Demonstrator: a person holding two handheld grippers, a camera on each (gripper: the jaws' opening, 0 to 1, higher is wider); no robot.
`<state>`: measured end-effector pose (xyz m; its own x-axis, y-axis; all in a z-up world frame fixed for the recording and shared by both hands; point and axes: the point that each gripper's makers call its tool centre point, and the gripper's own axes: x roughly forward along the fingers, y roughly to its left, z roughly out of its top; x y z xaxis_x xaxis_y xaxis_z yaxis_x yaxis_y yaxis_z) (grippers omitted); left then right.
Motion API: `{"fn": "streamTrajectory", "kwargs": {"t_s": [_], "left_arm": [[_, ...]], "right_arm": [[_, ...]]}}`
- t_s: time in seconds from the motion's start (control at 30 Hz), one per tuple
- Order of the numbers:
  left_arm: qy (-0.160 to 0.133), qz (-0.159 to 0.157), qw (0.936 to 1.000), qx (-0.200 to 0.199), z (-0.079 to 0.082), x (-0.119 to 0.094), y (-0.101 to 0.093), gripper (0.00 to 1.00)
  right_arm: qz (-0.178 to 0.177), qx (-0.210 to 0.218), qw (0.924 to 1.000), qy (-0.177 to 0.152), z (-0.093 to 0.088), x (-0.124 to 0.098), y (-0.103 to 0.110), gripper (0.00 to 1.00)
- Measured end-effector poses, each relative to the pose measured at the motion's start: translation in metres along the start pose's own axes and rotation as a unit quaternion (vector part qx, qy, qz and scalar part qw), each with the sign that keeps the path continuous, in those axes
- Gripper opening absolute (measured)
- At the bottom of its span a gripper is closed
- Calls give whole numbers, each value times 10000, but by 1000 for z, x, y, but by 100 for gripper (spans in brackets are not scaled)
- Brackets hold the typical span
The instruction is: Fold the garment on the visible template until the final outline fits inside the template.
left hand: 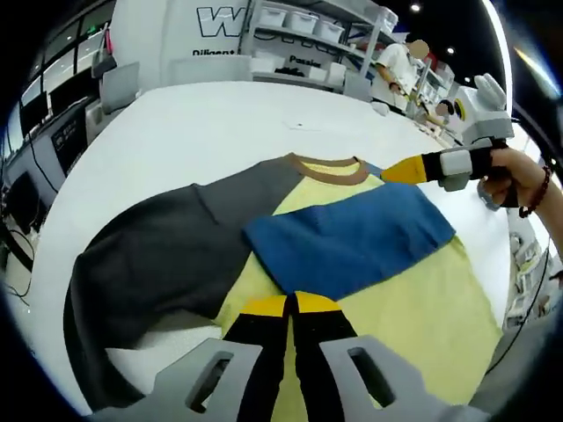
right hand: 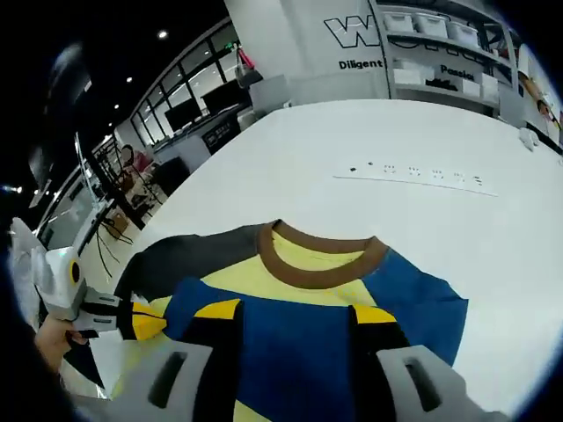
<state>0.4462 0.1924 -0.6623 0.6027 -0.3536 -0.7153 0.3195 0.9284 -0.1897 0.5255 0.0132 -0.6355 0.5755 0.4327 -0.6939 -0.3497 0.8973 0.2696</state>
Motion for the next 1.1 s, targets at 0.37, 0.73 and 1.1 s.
{"fn": "streamTrajectory", "kwargs": {"t_s": [0.37, 0.73, 1.1], "left_arm": [[153, 203, 9996, 124, -10, 0, 2, 1], [-507, 505, 9969, 336, 17, -38, 11, 32], [-681, 564, 9959, 178, 14, -68, 10, 92]], "right_arm": [[-705, 240, 9972, -53, -14, -26, -57, 43], [-948, 318, 9950, -44, -28, -49, -82, 43], [-951, 482, 9941, 183, -67, -67, -84, 41]]}}
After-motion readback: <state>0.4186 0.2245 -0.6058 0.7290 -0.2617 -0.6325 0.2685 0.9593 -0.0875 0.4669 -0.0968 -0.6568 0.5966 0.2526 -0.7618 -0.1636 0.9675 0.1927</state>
